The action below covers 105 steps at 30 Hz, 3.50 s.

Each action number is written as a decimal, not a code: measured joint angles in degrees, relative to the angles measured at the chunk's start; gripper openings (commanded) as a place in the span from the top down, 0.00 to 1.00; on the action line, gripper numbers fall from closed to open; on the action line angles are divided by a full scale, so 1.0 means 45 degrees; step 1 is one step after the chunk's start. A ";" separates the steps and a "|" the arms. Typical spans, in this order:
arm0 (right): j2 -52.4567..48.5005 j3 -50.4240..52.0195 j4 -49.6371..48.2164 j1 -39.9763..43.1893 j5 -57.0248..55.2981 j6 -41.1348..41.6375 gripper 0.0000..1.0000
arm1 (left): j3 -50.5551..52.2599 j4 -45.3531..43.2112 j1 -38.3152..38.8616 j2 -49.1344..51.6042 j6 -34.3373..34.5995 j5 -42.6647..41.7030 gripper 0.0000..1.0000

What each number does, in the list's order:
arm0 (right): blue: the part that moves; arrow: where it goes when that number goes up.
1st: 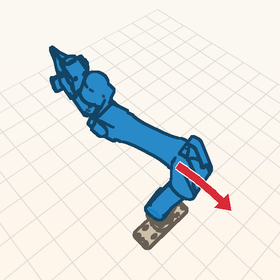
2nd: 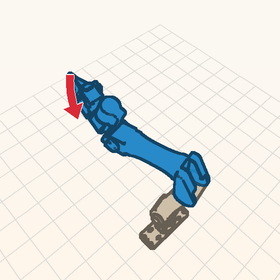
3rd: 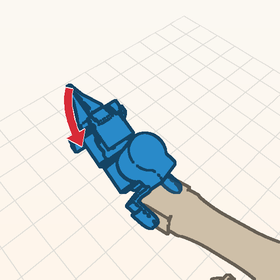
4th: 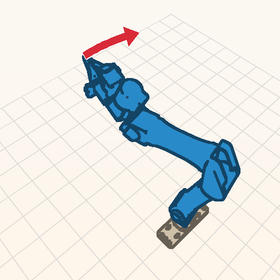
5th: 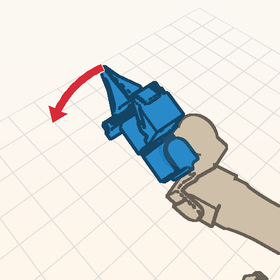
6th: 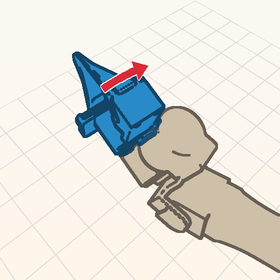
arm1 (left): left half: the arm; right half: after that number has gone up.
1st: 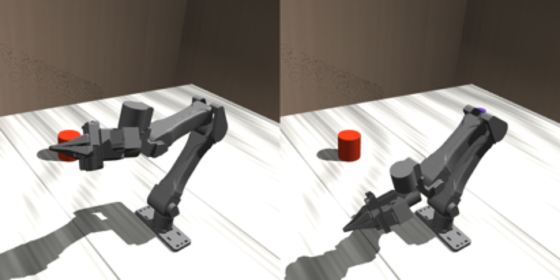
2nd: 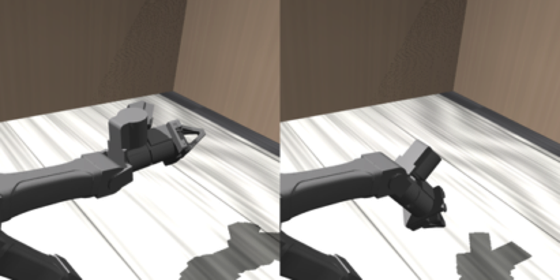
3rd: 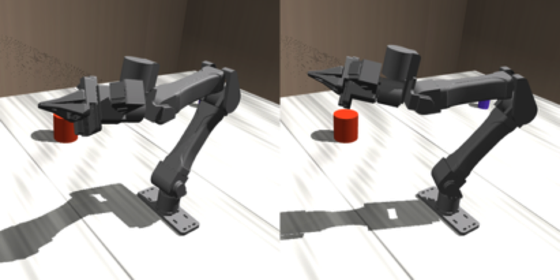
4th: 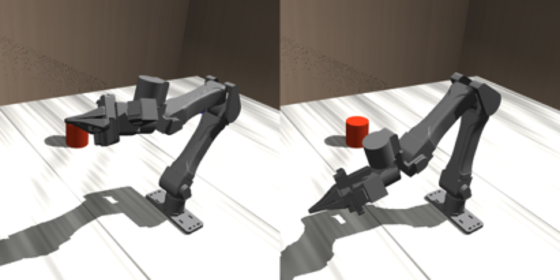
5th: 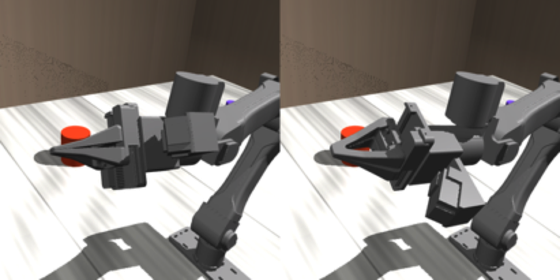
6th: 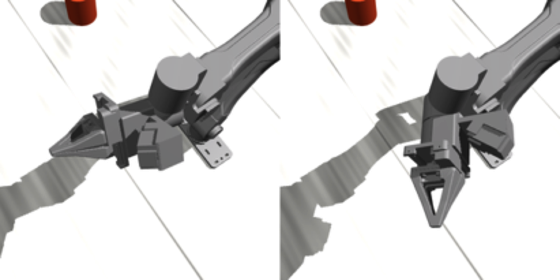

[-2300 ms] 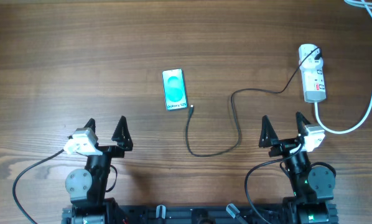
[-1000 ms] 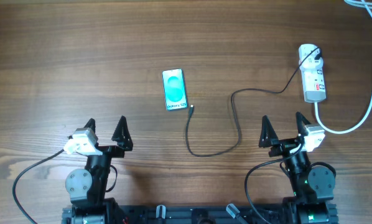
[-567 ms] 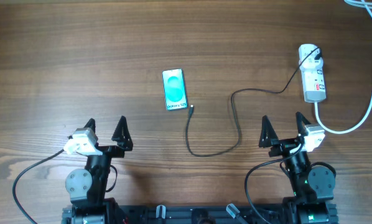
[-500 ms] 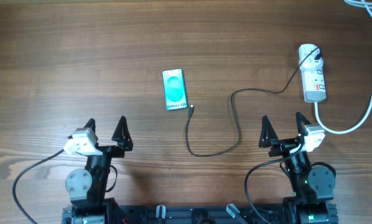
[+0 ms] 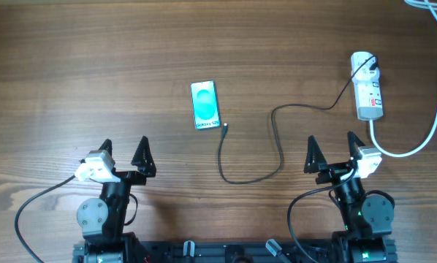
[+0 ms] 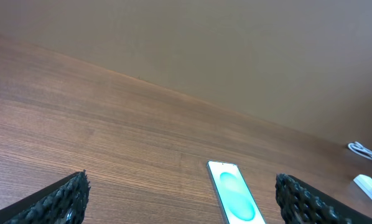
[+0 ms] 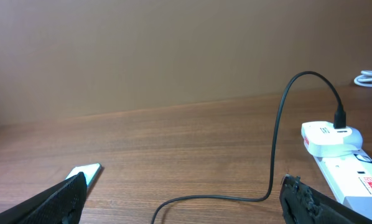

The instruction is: Plug charger to phone and switch on socket

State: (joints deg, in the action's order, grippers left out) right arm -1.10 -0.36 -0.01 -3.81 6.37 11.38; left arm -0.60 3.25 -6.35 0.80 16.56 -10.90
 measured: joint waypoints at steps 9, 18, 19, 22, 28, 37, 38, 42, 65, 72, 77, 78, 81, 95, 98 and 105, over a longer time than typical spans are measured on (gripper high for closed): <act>0.0000 0.0000 0.0000 0.0000 0.0000 0.0000 0.00 | 0.0000 0.0000 0.0000 0.0000 0.0000 0.0000 0.00; 0.0000 0.0000 0.0000 0.0000 0.0000 0.0000 0.00 | 0.0005 -0.0049 0.0000 0.0000 0.0000 0.0369 0.00; 0.0000 0.0000 0.0000 0.0000 0.0000 0.0000 0.00 | 0.0005 -0.0049 0.0000 0.0000 0.0000 0.0384 0.00; 0.0000 0.0000 0.0000 0.0000 0.0000 0.0000 0.00 | 0.0005 -0.0029 0.0000 0.0000 0.0000 0.0471 0.00; 0.0000 0.0000 0.0000 0.0000 0.0000 0.0000 0.00 | 0.0005 -0.0068 0.0000 0.0000 0.0000 0.0296 0.00; 0.0000 0.0000 0.0000 0.0000 0.0000 0.0000 0.00 | -0.2919 0.3031 0.0000 0.0971 0.0588 -0.1107 0.00; 0.0000 0.0000 0.0000 0.0000 0.0000 0.0005 0.00 | -0.3512 0.3439 0.0000 0.1287 0.0612 -0.1239 0.00; 0.0000 0.0000 -0.0005 0.0000 0.0000 0.0000 0.00 | -0.6849 0.5858 0.0005 0.3551 0.0724 -0.1826 0.00; 0.0000 0.0000 0.0000 0.0000 -0.0005 -0.0039 0.00 | -2.8725 1.9623 0.1831 2.1998 -0.0092 -0.0971 0.00; 0.0000 0.0000 0.0000 0.0000 -0.0005 -0.0039 0.00 | -2.8739 1.9171 0.3483 2.4834 -0.0185 -0.0194 0.00; 0.0000 0.0000 0.0000 0.0000 -0.0005 -0.0039 0.00 | -2.8744 1.8540 0.3735 2.5743 -0.0189 -0.0092 0.78; 0.0000 0.0000 0.0000 0.0000 -0.0005 -0.0039 0.00 | -2.8744 1.8525 0.3735 2.5845 -0.0180 -0.0078 0.90; 0.0000 0.0000 0.0000 0.0000 -0.0005 -0.0039 0.00 | -2.8730 1.8530 0.3750 2.6223 0.0126 -0.0044 0.96; 0.0000 0.0000 0.0005 0.0000 -0.0005 -0.0034 0.00 | -2.5495 1.6747 0.4925 2.6709 0.1103 0.0442 0.00; 0.0000 0.0000 0.0000 0.0000 -0.0005 -0.0034 0.00 | -2.4334 1.5582 0.5221 2.6709 0.1209 0.0525 0.00; 0.0000 0.0000 0.0000 0.0000 -0.0005 -0.0039 0.00 | -2.2061 1.3289 0.5833 2.6729 0.1783 0.0913 0.00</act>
State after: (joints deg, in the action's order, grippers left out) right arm -1.10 -0.36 -0.01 -3.81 6.35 11.20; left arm -99.88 63.05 19.90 121.08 24.58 -6.79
